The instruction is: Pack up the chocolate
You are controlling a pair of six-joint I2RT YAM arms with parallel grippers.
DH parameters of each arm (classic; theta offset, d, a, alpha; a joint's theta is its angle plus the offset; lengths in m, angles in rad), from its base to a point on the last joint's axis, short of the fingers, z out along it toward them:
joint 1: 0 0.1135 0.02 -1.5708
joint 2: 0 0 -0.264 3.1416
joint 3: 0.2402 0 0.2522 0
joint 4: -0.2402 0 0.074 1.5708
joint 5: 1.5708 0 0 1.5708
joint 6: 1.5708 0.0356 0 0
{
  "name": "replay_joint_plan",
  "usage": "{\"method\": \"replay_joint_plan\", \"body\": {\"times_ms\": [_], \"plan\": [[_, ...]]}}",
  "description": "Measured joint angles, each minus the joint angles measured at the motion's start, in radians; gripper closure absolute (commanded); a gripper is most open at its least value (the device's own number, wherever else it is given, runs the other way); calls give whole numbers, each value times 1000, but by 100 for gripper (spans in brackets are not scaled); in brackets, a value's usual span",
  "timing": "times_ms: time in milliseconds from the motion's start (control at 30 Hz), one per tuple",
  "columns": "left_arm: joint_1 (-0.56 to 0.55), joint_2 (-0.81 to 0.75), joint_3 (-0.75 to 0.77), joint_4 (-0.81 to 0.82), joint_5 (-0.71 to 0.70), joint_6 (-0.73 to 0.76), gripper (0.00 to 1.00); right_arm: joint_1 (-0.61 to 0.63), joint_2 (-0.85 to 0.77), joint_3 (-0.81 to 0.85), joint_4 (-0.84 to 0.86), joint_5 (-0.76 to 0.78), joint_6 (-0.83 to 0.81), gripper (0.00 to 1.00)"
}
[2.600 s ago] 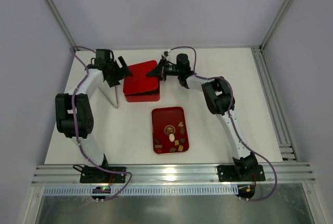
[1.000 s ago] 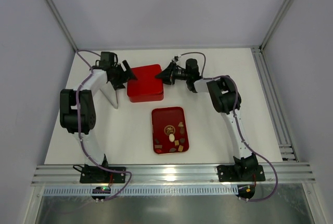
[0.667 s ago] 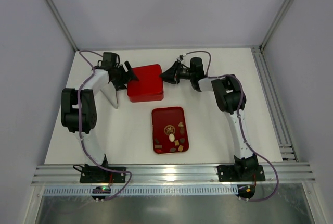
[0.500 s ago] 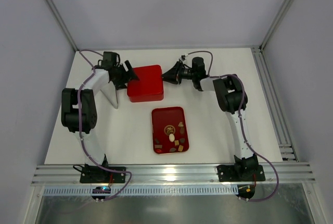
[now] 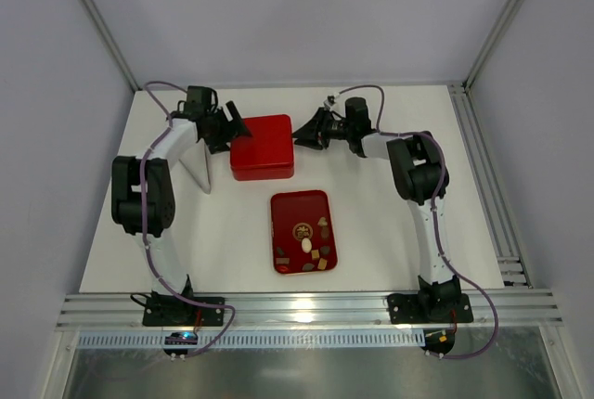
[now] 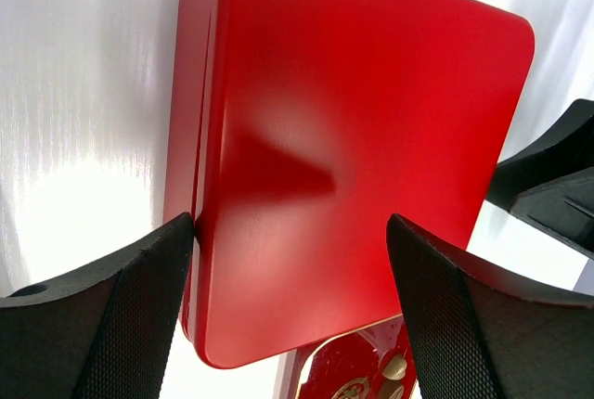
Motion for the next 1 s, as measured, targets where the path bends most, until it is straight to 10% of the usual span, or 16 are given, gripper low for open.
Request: {"method": "replay_joint_plan", "body": {"times_ms": [1000], "plan": [[-24, 24, 45, -146, -82, 64, 18, 41, -100, 0, -377, 158, -345, 40]]}}
